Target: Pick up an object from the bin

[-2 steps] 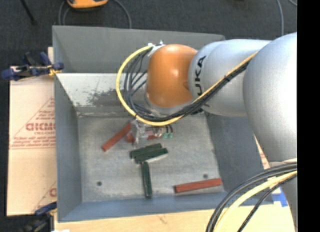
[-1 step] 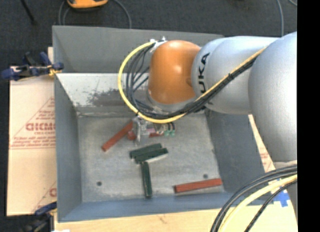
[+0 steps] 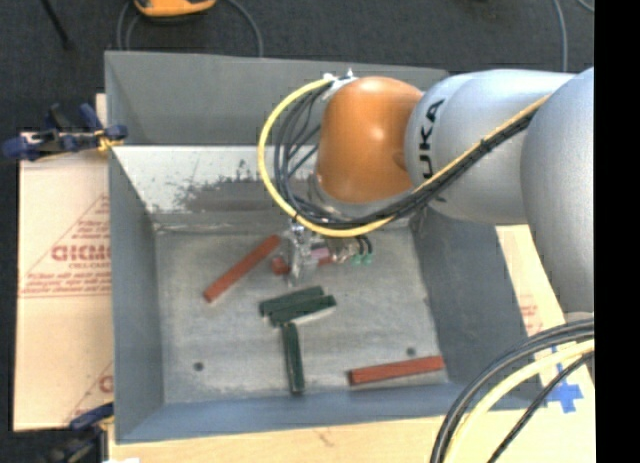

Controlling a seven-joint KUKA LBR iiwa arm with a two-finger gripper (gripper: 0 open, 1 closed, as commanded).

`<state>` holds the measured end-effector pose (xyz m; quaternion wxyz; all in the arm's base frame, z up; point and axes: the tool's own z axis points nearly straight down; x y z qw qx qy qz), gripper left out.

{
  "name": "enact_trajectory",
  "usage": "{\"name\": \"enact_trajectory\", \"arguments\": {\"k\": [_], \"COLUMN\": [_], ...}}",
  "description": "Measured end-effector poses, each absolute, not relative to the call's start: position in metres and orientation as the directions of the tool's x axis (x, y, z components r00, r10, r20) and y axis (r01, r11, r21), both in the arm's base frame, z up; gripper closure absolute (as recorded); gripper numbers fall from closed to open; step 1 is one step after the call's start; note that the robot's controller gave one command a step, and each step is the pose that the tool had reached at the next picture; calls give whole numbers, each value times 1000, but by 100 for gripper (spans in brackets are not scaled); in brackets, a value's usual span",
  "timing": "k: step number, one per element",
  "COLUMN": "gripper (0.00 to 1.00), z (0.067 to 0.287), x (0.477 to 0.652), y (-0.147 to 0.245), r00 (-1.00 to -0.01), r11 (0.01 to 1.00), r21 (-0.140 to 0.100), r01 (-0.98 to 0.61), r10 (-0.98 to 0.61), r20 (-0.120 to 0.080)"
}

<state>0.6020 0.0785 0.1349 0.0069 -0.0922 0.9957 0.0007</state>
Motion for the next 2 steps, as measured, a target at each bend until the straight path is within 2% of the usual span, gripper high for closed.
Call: {"name": "enact_trajectory", "arguments": {"k": [1, 2], "gripper": [100, 100], "z": [123, 239], "x": [572, 615], "y": [63, 32], "r00": [-940, -981], "r11": [940, 981], "r21": [-2, -1], "r01": [-342, -194], "r10": [-342, -194], "r20": [-2, -5]}}
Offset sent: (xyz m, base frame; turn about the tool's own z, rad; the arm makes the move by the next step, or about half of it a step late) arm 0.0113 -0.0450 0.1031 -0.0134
